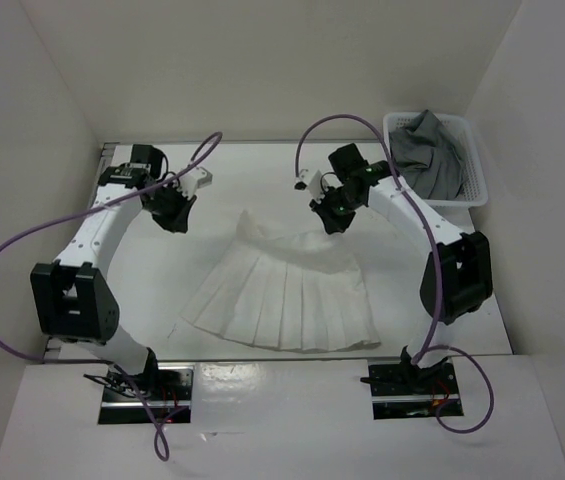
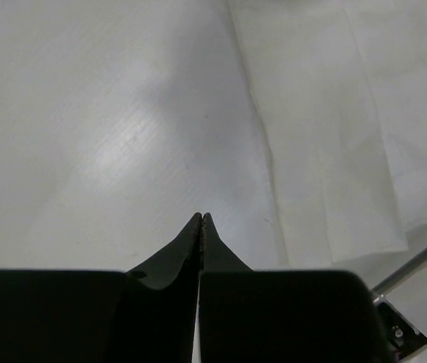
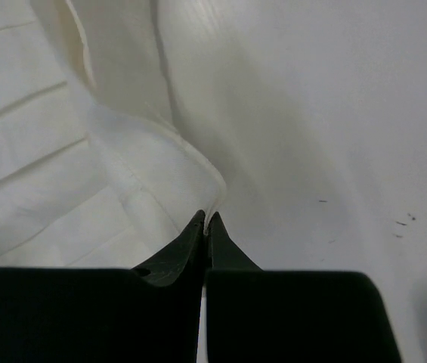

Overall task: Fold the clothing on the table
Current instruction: Fold the skirt

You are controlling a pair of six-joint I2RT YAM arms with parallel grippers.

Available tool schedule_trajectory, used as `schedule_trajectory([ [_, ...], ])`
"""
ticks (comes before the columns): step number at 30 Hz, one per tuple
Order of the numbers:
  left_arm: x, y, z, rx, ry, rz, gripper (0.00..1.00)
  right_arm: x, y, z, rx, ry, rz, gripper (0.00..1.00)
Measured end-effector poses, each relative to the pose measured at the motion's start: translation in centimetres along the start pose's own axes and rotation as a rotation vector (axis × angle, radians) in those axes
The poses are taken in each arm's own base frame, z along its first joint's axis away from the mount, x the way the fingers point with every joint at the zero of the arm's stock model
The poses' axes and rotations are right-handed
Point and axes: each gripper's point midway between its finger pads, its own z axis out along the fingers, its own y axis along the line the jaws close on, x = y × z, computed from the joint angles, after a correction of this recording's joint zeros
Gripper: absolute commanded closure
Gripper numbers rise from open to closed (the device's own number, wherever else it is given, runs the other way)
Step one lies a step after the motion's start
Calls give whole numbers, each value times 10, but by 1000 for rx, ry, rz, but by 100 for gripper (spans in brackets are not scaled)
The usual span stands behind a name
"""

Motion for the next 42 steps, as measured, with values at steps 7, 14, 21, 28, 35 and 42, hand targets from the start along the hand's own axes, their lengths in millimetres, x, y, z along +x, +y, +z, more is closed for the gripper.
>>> schedule_trajectory([
  [7,-50,47,45,12,-33,-44,62,-22,-50,29,94,0,3,100],
  [14,-60,38,96,115,-31,-80,31,-20,-70,46,120,6,34,100],
  [21,-54,10,156,284,15,-140,28,-13,-84,45,139,3,77,100],
  [28,-62,13,179,336,-19,-215,23,-4,-94,41,154,3,121,100],
  [35,-86,19,191,371,-87,-248,20,-2,-97,40,158,1,137,100],
  [42,-106,16,201,458,-144,-281,22,-2,-97,40,159,0,147,100],
])
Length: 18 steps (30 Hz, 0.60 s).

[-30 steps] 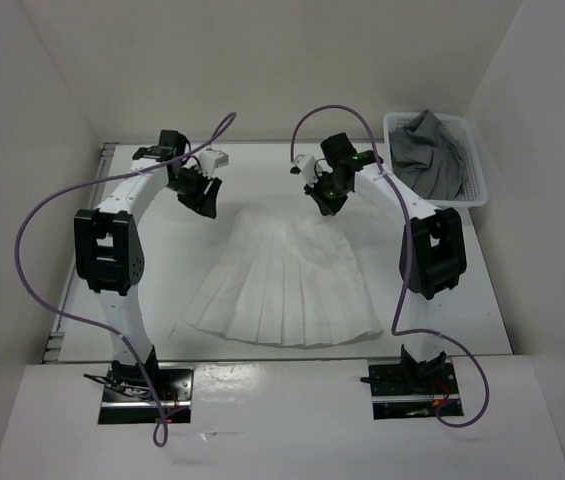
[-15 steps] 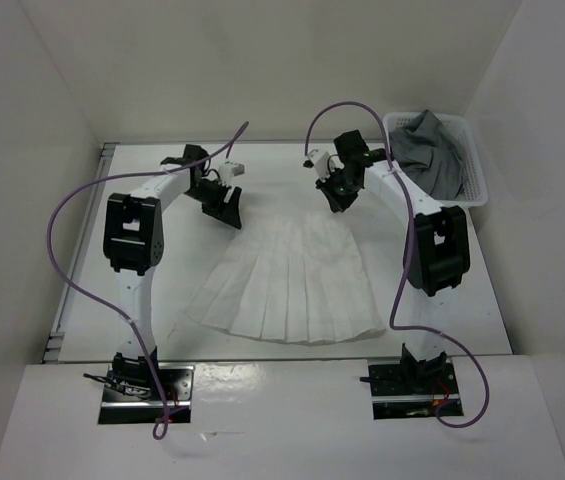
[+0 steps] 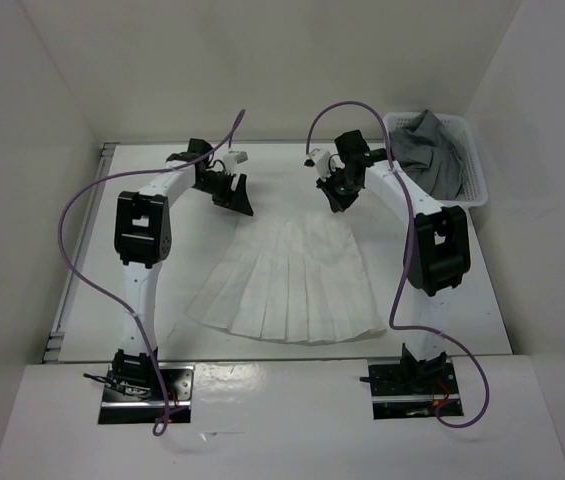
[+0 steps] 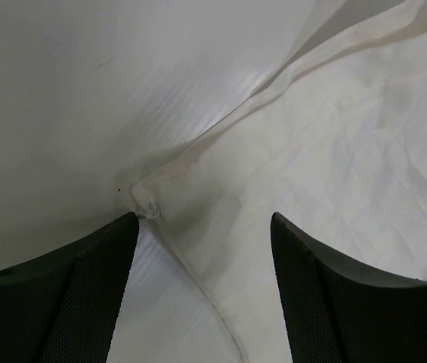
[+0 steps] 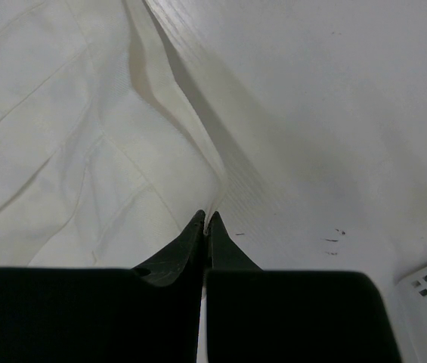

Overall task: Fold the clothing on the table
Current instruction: Fold the skirt

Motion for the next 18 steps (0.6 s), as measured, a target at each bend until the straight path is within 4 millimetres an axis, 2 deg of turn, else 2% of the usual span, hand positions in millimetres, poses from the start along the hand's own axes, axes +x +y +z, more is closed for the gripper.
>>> schedule_trajectory([
  [3,-1,-1,3,22,-4,-3,27,0,0,0,0,0,3,100],
  [5,0,-2,4,31,0,-8,27,0,0,0,0,0,4,100],
  [10,2,-4,8,52,14,-21,38,0,-1,0,1,0,11,100],
  [14,9,-8,12,69,35,-42,47,1,-3,-1,4,0,17,100],
  [18,16,-13,19,101,66,-72,63,2,-3,-1,4,0,18,100],
])
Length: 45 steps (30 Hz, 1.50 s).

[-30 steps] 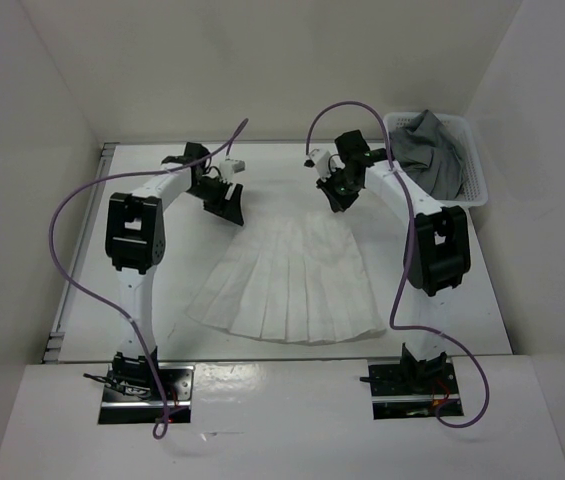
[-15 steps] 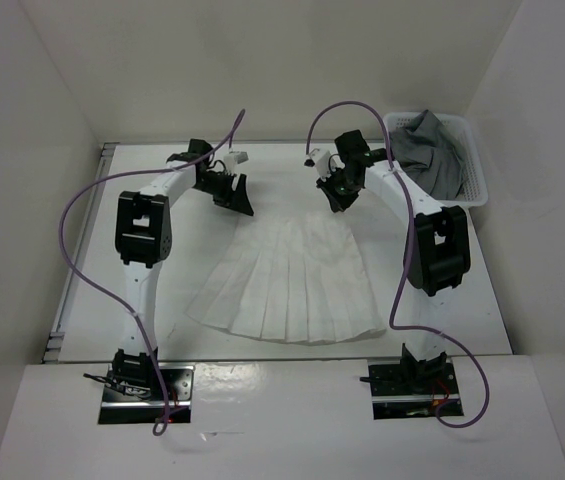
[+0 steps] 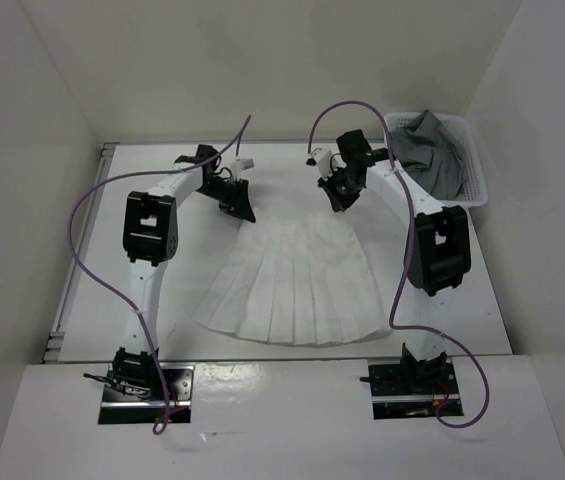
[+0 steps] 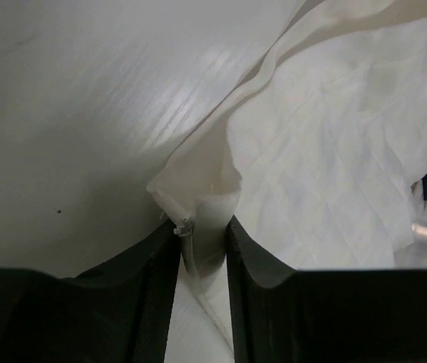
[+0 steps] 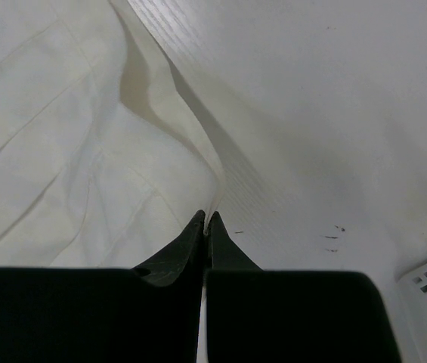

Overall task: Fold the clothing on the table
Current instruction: Fold the skirt

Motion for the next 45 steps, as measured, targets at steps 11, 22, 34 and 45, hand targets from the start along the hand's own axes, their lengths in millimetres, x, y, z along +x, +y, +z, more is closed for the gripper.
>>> schedule_trajectory([
  [11,12,-13,10,25,62,-42,100,0,0,-2,3,-4,2,100],
  [22,-99,13,-65,-260,-136,167,100,-30,-38,5,132,-58,-15,100],
  [34,-129,-9,-109,-305,-228,266,100,-118,-118,-15,317,-318,87,100],
  [45,-127,-66,-166,-296,-251,318,100,-135,-95,-38,239,-388,120,100],
])
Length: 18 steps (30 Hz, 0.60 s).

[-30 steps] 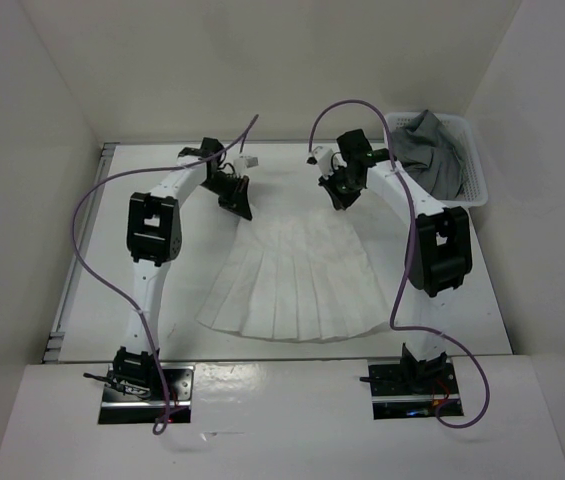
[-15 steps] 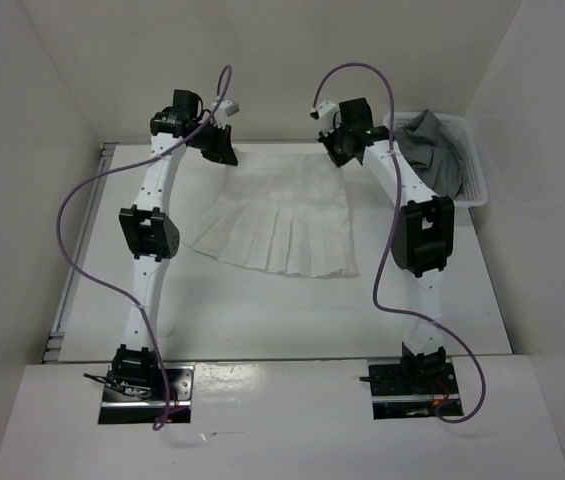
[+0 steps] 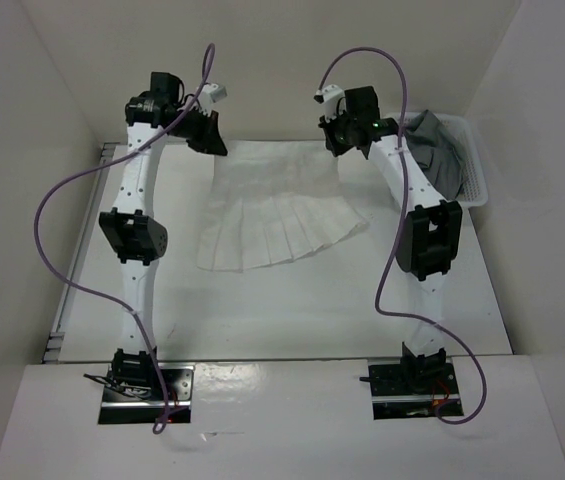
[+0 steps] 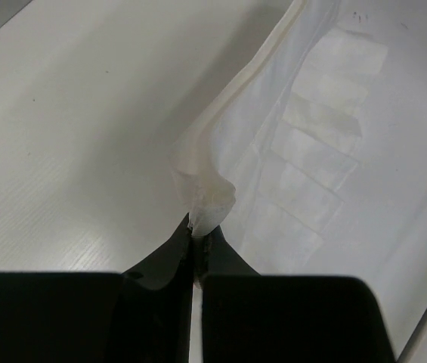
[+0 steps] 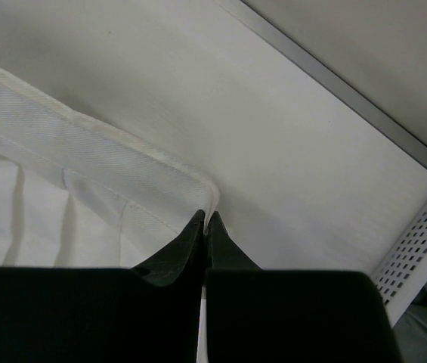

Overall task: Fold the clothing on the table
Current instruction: Fold the skirt

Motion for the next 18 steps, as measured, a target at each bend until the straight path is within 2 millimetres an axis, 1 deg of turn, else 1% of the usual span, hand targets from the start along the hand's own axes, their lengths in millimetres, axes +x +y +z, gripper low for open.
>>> schedule_trajectory([
  [3,-3,-12,-21,4,0,10,100,2,15,-12,-26,8,-7,100],
  [5,-5,-16,-28,3,-2,12,100,3,21,-20,-37,8,-13,100],
  [7,-4,-18,-31,4,1,10,100,3,25,-27,-43,8,-15,100],
  [9,1,-19,-30,11,14,3,100,4,26,-33,-44,6,-15,100],
  [13,30,-23,-23,28,79,-47,100,9,31,-38,-57,15,-15,100],
  [14,42,-25,-22,18,91,-66,100,11,33,-39,-64,18,-13,100],
  [15,60,-31,-22,9,109,-94,100,13,36,-39,-76,20,-11,100],
  [17,84,-47,-27,-19,127,-125,100,17,46,-38,-106,28,-13,100],
  [18,86,-52,-31,-28,121,-124,100,19,49,-37,-112,34,-15,100],
])
